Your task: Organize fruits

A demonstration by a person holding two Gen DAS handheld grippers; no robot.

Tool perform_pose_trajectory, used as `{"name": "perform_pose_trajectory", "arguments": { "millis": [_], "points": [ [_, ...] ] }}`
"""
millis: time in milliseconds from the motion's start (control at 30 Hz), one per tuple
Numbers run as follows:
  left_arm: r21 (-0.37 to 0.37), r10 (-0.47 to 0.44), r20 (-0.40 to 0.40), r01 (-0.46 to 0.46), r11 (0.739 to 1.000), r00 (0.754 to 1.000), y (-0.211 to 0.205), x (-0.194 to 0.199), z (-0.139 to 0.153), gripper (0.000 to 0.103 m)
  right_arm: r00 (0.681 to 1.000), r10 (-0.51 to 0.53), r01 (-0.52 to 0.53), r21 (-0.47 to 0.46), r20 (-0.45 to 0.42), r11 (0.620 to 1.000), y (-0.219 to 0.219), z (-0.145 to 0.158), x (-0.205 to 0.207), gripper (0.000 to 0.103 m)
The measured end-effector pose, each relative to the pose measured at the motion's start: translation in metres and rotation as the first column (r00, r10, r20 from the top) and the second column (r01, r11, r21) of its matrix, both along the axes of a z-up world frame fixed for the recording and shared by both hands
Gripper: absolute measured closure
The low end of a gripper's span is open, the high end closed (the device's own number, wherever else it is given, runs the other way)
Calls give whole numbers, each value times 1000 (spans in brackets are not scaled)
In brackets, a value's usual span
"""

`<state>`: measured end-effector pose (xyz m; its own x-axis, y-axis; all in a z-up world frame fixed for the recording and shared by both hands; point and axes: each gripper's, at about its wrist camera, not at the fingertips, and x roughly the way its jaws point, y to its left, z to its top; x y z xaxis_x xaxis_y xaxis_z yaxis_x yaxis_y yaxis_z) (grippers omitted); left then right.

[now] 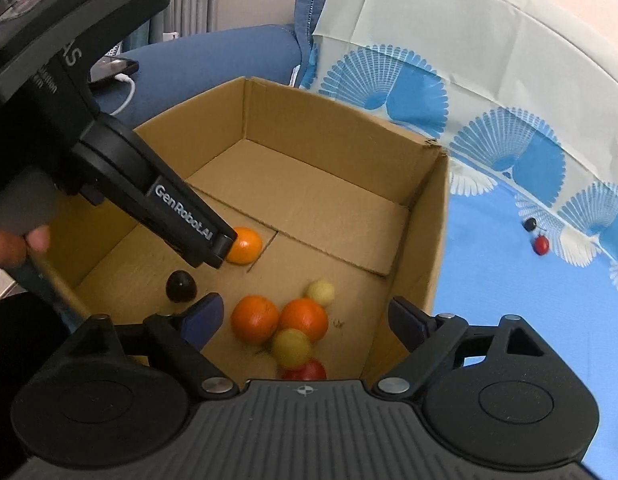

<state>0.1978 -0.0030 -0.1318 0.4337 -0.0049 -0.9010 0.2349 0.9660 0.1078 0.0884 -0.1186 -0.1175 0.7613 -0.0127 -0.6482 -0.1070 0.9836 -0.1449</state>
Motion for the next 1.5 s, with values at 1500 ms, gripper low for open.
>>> {"name": "perform_pose_trajectory", "arguments": {
  "millis": [1500],
  "points": [
    [-68,-5,340,30,997,941,37,-231,109,0,907,-171,119,154,386,981,12,98,-225,4]
  ]
}}
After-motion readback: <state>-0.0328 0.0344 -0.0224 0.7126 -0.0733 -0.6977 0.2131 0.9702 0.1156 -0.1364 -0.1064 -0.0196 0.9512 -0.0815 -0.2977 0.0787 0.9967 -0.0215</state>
